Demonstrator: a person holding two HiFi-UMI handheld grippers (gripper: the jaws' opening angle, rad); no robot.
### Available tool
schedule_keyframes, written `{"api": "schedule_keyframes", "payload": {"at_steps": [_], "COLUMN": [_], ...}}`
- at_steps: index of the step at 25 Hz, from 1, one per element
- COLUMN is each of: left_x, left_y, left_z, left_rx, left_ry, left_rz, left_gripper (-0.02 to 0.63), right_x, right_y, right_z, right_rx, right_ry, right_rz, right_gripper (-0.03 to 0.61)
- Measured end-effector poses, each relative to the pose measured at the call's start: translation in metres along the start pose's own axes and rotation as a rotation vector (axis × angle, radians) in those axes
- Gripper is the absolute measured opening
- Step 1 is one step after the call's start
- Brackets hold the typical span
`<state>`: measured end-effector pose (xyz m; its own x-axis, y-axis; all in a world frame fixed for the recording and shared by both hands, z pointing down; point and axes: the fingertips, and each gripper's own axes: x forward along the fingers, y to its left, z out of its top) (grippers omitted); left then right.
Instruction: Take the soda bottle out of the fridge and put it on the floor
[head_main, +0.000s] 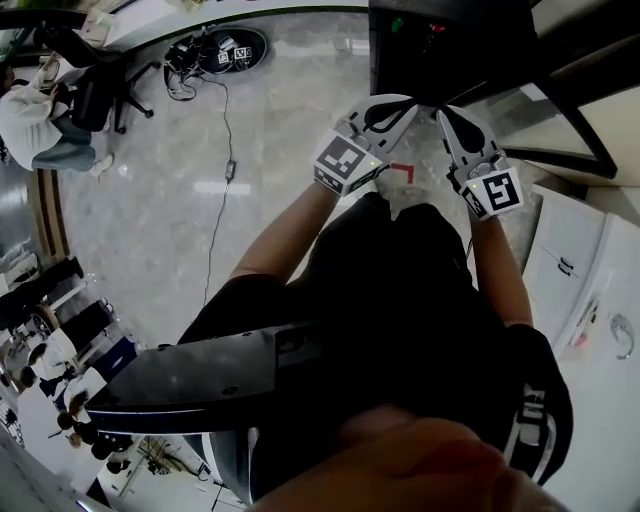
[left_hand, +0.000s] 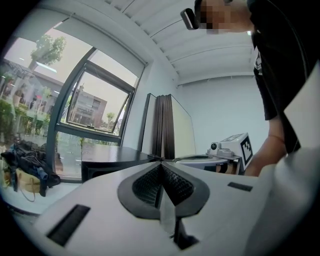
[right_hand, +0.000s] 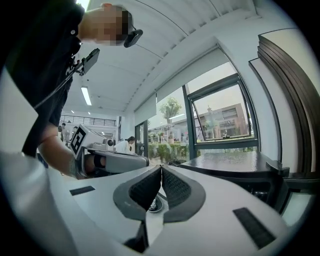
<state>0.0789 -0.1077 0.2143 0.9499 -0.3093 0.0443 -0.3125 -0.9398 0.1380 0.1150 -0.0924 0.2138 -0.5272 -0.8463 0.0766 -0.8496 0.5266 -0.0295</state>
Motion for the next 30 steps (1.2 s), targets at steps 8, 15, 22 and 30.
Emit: {"api": "schedule_keyframes", "payload": {"at_steps": [8,15,22,30], "left_x": [0.042,0.088,0.123,0.162], "left_y": [0.047,0.082,0.124,0.15], "left_z": [-0.03,-0.082,-0.144,-0.202], "left_rx": [-0.079,-0.094,-0.07,-0.061], "left_ry": [0.007,0.04,-0.001,0.006], "left_rz": [0.11,0.17,0.24,0.273], "left_gripper": [0.0,0.0,0.0,0.001], "right_x": [0.023,0.054,0.097,0.132], "right_y": [-0.088,-0.159,-0.213,-0.252], "right_z": [-0.037,-0.113,-0.189,-0.224], "right_rx": [-0.047,-0.009,0.048,0.061], "right_ry": [0.04,0.042,0.056,0.018], "right_rz": [-0.068,-0.159,-0.225,-0.206], "right_gripper": [0.012,0.015,0.176,0.264]}}
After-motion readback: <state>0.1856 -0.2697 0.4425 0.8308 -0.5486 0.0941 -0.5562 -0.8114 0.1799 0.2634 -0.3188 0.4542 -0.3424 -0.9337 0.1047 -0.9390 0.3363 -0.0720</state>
